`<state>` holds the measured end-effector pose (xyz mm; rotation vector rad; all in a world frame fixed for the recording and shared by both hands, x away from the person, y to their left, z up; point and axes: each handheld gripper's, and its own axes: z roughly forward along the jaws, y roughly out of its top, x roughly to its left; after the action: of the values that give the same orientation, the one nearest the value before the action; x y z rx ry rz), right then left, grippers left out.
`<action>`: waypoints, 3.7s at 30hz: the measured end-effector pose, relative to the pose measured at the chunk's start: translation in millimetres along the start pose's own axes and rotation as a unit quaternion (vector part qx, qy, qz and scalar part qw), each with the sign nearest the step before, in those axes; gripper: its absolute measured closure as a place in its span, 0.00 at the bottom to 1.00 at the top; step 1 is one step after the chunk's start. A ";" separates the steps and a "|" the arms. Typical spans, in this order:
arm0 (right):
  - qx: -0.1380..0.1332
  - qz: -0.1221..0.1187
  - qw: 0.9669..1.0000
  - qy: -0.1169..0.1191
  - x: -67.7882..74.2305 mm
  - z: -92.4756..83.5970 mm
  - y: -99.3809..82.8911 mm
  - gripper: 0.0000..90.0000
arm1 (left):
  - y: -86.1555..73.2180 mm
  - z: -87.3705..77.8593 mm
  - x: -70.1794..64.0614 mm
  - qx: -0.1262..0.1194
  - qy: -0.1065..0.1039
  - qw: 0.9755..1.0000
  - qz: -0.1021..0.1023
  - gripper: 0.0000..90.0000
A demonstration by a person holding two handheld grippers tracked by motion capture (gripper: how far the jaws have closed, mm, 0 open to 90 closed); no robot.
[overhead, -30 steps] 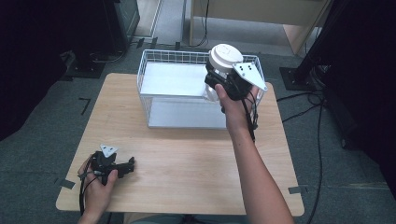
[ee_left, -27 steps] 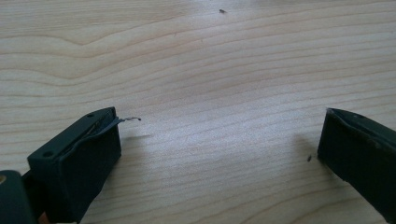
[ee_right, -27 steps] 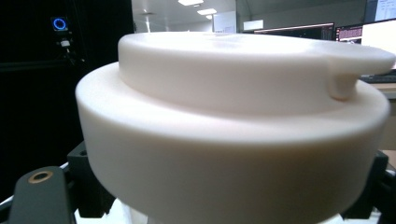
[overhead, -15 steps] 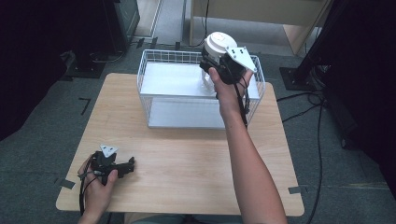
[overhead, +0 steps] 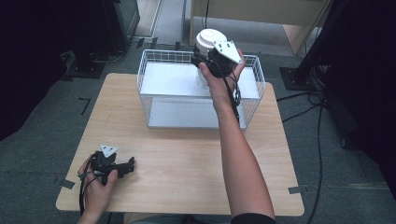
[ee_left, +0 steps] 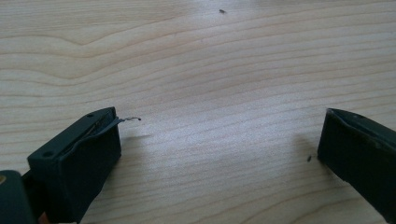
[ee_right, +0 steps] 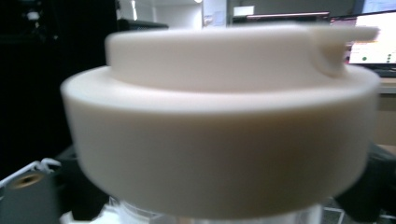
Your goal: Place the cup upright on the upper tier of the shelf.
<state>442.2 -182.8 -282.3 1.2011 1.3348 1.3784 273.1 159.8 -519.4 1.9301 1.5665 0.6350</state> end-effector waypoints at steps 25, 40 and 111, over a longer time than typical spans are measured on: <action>0.030 -0.002 0.998 0.051 -33.6 -61.1 -46.6 0.00 | -0.1 0.0 -0.1 0.000 0.000 1.000 0.000 0.00; 0.030 -0.010 0.998 0.063 -62.8 -117.7 -79.0 0.00 | -0.1 -0.1 -0.1 0.001 0.000 1.000 0.000 0.00; 0.335 -0.056 0.936 -0.086 -225.1 -282.6 -235.3 0.00 | -0.2 -0.3 -0.1 0.002 0.000 1.000 0.001 0.00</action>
<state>193.9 -438.4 -525.0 1.6078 1.7800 0.7170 272.8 159.8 -519.3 1.9345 1.5674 0.6325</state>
